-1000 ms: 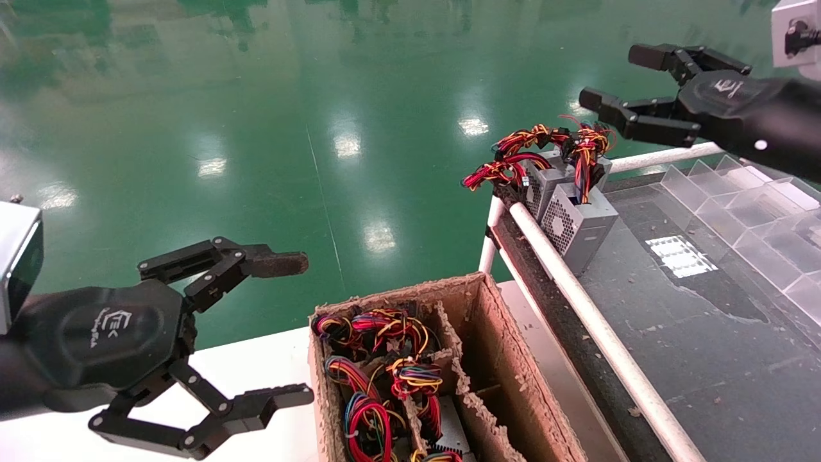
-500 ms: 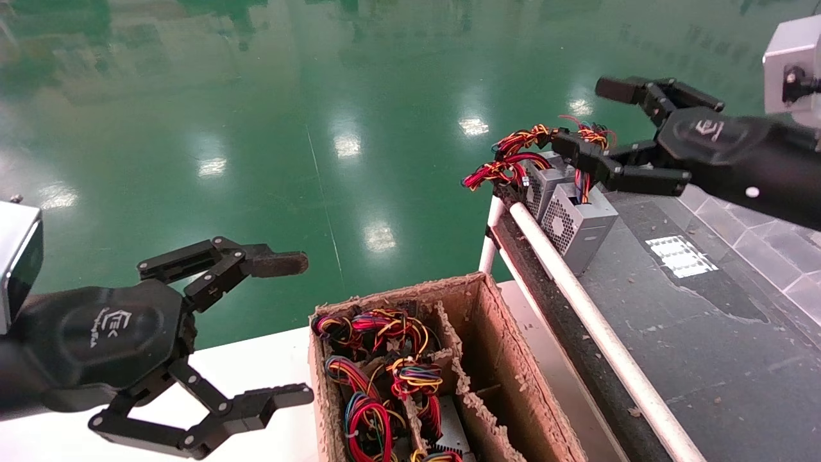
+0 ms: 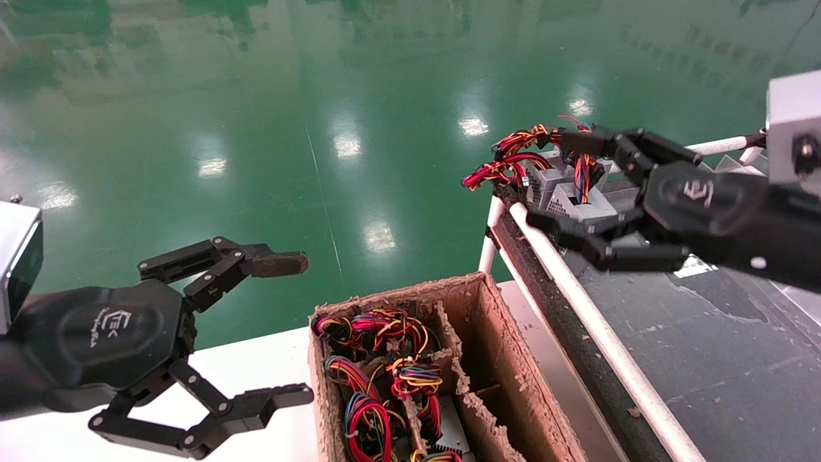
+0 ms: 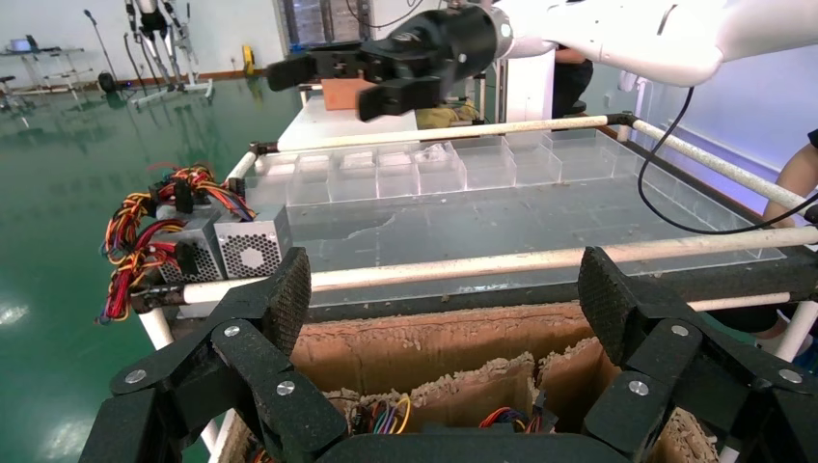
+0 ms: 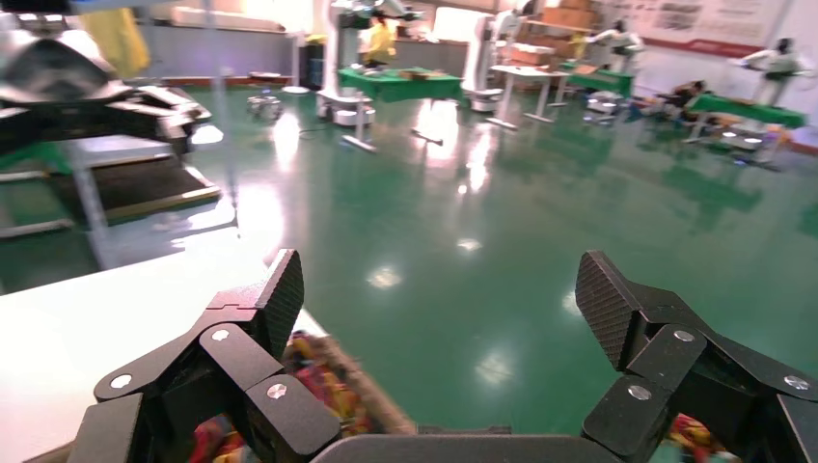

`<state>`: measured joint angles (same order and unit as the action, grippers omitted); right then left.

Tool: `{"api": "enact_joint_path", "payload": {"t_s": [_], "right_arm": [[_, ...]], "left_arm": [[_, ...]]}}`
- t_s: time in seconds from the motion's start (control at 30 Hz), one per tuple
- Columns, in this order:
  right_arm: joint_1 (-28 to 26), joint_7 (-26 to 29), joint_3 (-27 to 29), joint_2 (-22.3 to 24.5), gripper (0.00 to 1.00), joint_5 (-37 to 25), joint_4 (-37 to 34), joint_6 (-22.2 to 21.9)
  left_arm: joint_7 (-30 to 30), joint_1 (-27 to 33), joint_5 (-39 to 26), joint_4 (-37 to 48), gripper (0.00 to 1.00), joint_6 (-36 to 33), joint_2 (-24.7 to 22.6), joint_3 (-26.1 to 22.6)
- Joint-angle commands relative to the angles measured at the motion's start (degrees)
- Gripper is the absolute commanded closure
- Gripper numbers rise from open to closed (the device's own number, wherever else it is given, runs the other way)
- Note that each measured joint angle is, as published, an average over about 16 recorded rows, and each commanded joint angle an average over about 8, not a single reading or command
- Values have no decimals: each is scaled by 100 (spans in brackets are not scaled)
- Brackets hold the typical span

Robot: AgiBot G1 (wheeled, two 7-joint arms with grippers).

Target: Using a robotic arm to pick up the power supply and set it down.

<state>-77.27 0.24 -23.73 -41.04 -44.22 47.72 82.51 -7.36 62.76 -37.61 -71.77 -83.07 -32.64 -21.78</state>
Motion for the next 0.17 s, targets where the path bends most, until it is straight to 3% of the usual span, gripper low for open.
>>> {"api": "enact_joint_path", "payload": {"t_s": [0.03,0.17], "right_arm": [[223,149,109,85,0,33,367,45],[411,275,202,157,0,62,676,83]], "left_arm": [[0,0,0,0,0,0,0,0],[0,0,0,0,0,0,0,0]]}}
